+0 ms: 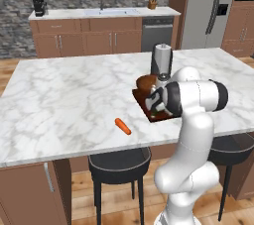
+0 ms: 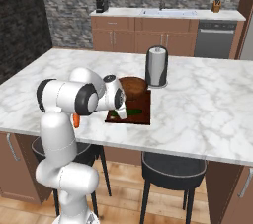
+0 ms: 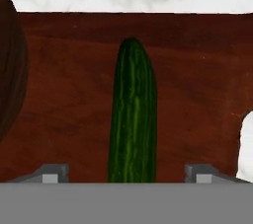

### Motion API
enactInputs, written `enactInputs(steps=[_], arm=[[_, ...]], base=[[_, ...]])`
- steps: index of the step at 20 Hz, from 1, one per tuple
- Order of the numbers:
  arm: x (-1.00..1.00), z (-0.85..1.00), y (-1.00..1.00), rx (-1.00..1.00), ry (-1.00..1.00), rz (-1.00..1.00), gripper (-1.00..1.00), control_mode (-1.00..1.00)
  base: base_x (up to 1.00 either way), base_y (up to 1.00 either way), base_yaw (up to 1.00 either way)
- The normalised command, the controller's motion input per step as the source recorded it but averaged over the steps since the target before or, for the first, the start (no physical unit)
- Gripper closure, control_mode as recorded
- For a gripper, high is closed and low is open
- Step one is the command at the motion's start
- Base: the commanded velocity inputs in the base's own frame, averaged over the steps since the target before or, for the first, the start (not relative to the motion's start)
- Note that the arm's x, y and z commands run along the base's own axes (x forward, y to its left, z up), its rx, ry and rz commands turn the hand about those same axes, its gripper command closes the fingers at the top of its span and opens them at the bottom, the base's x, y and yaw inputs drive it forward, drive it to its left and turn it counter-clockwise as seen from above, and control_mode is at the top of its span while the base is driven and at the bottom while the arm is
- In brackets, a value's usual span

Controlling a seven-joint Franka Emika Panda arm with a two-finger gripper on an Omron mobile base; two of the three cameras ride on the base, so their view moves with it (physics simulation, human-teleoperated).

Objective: Place the two vegetables and bowl onto the tray for setting up a vegetable dip station.

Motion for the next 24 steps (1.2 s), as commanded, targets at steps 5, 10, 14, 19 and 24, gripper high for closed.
enactInputs(steps=[5,10,14,19,24], arm=[[-0.13,0.32,0.03,-0.04,0.00,-0.03,-1.00,-1.00],[-0.27,0.22,0.13,-0.04,0.00,-0.01,-1.00,-1.00],[-0.32,0.21,0.17,-0.05,0.01,0.00,-1.00,-1.00],[-0.29,0.39,0.32,-0.07,0.06,0.03,-1.00,-1.00],[-0.35,0.33,0.40,-0.03,0.12,0.17,-1.00,-1.00]], base=[[0.00,0.00,0.00],[0.00,0.00,0.00],[0.00,0.00,0.00],[0.00,0.00,0.00],[0.00,0.00,0.00]])
